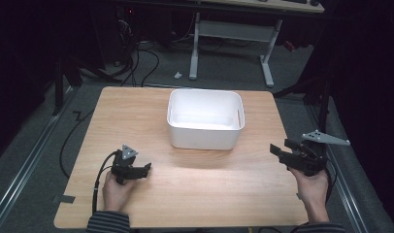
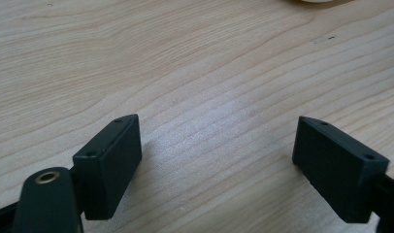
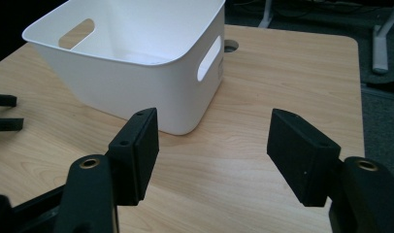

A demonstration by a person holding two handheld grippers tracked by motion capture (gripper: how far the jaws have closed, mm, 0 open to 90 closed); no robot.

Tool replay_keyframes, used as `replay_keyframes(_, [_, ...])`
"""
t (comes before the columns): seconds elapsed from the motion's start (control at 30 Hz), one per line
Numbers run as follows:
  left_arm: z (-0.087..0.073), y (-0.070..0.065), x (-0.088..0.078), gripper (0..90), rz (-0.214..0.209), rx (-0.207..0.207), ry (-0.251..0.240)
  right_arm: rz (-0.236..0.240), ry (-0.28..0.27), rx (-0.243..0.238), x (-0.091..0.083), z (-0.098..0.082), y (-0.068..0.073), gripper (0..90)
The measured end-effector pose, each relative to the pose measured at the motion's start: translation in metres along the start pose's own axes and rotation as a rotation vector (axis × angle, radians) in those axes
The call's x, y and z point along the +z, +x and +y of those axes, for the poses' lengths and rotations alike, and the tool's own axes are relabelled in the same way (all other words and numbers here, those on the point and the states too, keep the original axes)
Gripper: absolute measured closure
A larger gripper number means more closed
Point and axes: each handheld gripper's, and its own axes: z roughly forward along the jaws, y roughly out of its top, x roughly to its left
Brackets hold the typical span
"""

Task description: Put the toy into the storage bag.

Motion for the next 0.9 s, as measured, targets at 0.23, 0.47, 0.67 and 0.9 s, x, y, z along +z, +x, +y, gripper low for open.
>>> replay_keyframes(0.23, [0.0, 0.0, 0.0, 18.3, 0.0, 0.0, 0.0, 0.014, -0.004, -0.004, -0.001, -0.015, 0.006, 36.3])
replay_keyframes(0.47, [0.0, 0.0, 0.0, 18.3, 0.0, 0.0, 0.0, 0.02, -0.006, 0.003, 0.002, -0.025, 0.011, 36.4])
replay_keyframes(0.67, [0.0, 0.0, 0.0, 18.3, 0.0, 0.0, 0.0, 0.023, 0.007, -0.004, 0.012, -0.031, 0.015, 36.4])
replay_keyframes(0.9, [0.0, 0.0, 0.0, 18.3, 0.0, 0.0, 0.0, 0.025, 0.03, -0.011, 0.026, -0.041, 0.02, 36.7])
